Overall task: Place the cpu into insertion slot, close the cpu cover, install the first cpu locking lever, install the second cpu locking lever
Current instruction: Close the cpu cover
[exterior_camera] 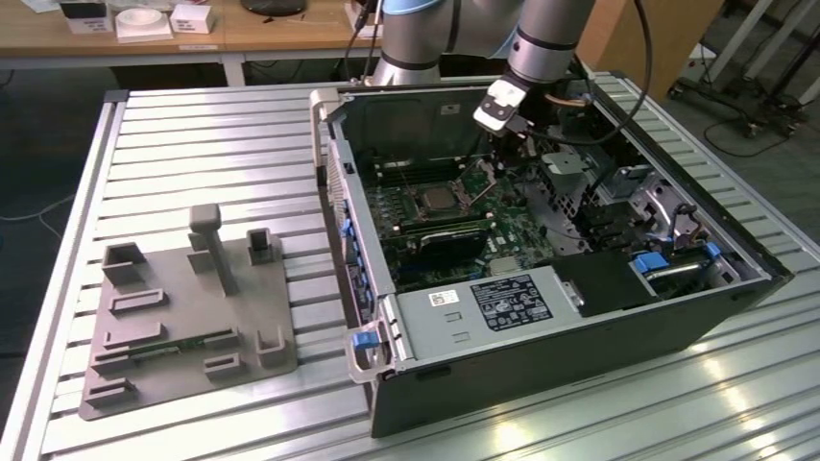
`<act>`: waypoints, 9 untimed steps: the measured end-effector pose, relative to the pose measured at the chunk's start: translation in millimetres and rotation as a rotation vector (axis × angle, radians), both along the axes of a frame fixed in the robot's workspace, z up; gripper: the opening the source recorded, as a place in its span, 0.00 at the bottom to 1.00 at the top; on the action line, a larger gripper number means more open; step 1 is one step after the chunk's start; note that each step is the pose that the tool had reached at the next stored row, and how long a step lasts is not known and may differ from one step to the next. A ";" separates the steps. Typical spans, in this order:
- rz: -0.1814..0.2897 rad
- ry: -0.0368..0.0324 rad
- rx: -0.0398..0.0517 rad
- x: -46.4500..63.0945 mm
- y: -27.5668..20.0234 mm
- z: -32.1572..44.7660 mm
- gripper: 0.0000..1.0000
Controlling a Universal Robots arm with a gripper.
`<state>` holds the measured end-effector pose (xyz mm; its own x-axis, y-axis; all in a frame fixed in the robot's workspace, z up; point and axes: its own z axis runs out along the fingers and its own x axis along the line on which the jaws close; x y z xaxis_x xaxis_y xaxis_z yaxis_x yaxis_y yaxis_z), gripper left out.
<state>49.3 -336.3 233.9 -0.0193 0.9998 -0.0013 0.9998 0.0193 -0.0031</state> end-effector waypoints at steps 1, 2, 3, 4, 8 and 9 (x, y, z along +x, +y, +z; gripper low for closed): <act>0.000 0.0000 0.0000 -0.4 0.0 0.0 0.10; 0.000 0.0000 0.0000 -1.0 0.0 0.0 0.10; 0.000 0.0000 -0.0001 -1.9 0.0 0.0 0.10; 0.000 0.0000 -0.0001 -3.0 0.0 0.0 0.10; 0.000 0.0000 0.0000 -7.2 0.0 0.0 0.10; 0.000 0.0001 0.0000 -8.2 0.0 0.0 0.10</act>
<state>41.1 -336.3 233.9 -0.0198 0.9998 -0.0013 0.9998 0.0197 -0.0032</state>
